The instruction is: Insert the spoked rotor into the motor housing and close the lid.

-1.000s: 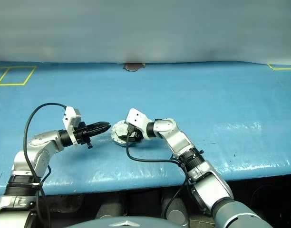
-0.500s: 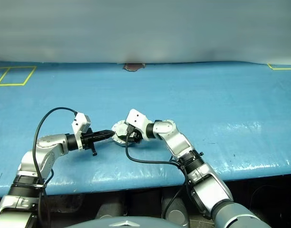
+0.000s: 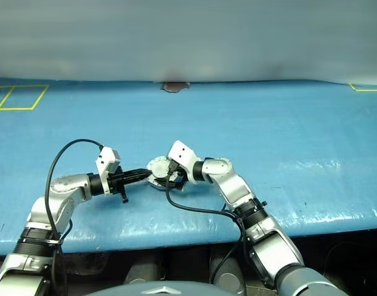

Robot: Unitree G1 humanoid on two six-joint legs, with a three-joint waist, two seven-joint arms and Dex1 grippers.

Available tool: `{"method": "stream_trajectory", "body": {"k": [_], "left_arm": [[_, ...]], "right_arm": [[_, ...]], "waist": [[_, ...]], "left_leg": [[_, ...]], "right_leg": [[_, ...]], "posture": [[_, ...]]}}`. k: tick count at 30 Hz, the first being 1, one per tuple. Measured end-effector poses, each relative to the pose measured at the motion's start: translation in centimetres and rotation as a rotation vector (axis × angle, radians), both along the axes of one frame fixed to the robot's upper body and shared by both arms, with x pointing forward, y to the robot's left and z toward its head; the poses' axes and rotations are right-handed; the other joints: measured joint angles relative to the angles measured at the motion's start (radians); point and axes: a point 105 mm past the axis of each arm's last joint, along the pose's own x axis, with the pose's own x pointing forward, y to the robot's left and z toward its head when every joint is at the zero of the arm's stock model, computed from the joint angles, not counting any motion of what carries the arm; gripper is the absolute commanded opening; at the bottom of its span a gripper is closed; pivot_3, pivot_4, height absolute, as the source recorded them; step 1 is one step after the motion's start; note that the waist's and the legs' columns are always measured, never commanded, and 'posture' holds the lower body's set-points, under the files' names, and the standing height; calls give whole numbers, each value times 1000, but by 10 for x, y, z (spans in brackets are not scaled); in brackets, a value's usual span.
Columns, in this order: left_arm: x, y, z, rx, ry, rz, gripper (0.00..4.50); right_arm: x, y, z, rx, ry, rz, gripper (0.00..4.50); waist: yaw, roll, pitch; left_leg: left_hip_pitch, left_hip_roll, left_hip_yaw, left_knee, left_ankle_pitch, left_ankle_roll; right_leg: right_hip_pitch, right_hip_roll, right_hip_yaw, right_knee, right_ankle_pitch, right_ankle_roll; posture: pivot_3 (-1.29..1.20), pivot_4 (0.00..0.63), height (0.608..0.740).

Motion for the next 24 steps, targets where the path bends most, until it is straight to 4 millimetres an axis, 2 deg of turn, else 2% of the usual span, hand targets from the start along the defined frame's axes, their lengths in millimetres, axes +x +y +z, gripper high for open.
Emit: {"method": "stream_trajectory", "body": {"k": [4,9,11,13,15,18,24], "left_arm": [[0,-1,0,-2,-2,-2,0],[1,-2,0,-9,-7,0,0],[1,-3,-1,-12,-9,-1,0],[1,-4,-1,-15,-10,-2,0],[1,-5,-2,-19,-11,-3,0],[1,-5,-2,-21,-13,-3,0],[2,-5,-3,-27,-16,1,0]], "right_arm": [[-5,-5,12,84,10,-53,4483],[-1,-15,56,324,25,-190,4483],[5,-27,65,433,93,-307,4483],[10,-38,56,501,205,-426,4483],[9,-48,37,519,321,-531,4483],[2,-52,14,524,471,-628,4483],[-15,-50,8,566,667,-595,4483]], "waist": [[7,0,1],[13,0,1],[16,0,1],[19,0,1],[20,0,1],[19,1,1],[19,1,1]], "left_leg": [[-3,0,0,-1,0,0],[-2,0,0,-1,0,0],[-2,1,0,-1,0,0],[-2,0,0,-1,0,0],[-2,0,0,-2,0,0],[-3,0,1,-4,0,0],[-2,0,1,-3,0,0]], "right_leg": [[-2,0,0,0,0,0],[-2,1,0,0,0,0],[-2,0,0,0,0,0],[-2,0,0,-1,0,0],[-2,0,0,-1,0,0],[-3,0,1,-1,0,0],[-3,0,0,-2,0,0]], "posture": [[0,150,740],[0,150,740],[0,150,740],[0,150,740],[0,150,740],[0,150,740],[0,150,740]]}}
